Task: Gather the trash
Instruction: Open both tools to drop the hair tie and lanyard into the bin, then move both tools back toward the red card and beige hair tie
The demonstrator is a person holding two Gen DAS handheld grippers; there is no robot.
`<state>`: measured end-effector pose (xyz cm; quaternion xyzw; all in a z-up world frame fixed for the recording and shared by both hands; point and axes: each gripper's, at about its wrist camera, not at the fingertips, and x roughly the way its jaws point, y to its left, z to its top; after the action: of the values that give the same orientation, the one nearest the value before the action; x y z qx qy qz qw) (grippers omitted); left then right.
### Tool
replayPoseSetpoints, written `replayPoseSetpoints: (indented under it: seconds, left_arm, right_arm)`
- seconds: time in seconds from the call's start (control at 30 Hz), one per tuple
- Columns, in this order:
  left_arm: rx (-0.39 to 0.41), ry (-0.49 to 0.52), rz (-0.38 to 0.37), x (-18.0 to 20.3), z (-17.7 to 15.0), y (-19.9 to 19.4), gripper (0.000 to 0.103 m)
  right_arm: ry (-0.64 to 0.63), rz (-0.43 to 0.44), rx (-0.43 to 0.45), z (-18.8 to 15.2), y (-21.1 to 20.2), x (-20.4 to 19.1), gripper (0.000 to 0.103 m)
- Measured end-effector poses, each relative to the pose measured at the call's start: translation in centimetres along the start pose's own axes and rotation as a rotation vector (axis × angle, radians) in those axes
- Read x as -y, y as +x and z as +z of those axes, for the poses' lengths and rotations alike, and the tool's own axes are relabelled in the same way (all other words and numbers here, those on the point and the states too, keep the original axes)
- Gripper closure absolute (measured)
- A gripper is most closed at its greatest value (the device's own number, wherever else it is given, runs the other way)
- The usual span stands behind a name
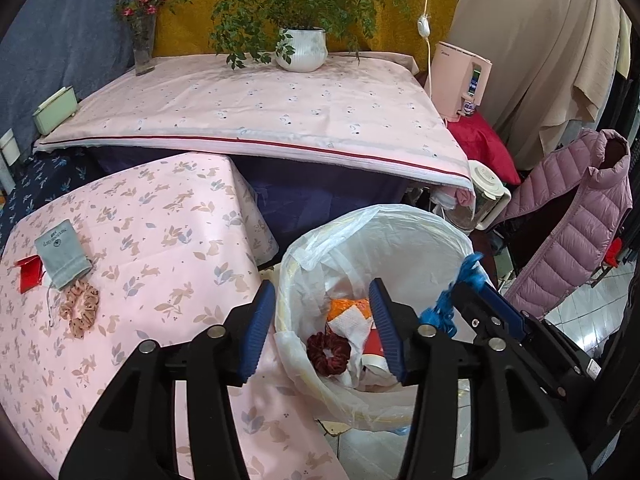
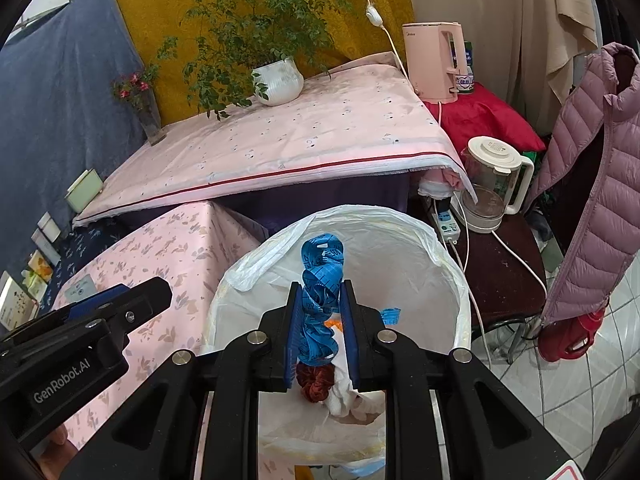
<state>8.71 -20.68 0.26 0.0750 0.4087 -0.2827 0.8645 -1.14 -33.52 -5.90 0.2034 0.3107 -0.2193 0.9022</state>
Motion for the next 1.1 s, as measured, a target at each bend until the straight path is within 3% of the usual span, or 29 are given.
replayPoseSetpoints:
  seconds: [0.53,0.63,0.73,1.1]
  left_arm:
    - [-0.002,-0.039,0.046,-2.5,-1.2,0.0,0.056]
    - [0.001,-0.051,0.058,-3.2,-1.4,0.0,0.049]
    - [0.001,-0.063,0.068,-3.9,-1.7,-0.1,0.048]
    - [-0.001,-0.111,0.098,-6.6,-2.4,-0.5,0.048]
  right_arm:
    - [-0.035,0.007,0.003,-0.4,-0.2,-2.0,0.073]
    - [-0.044,0.012,0.0,-0.7,-0.2,-2.6,0.073]
    - [-0.053,0.017,0.0,-0.8,-0.2,-3.2,0.068]
    - [-0.098,0.03,-0.009,-1.3,-0.1,-5.4,0.067]
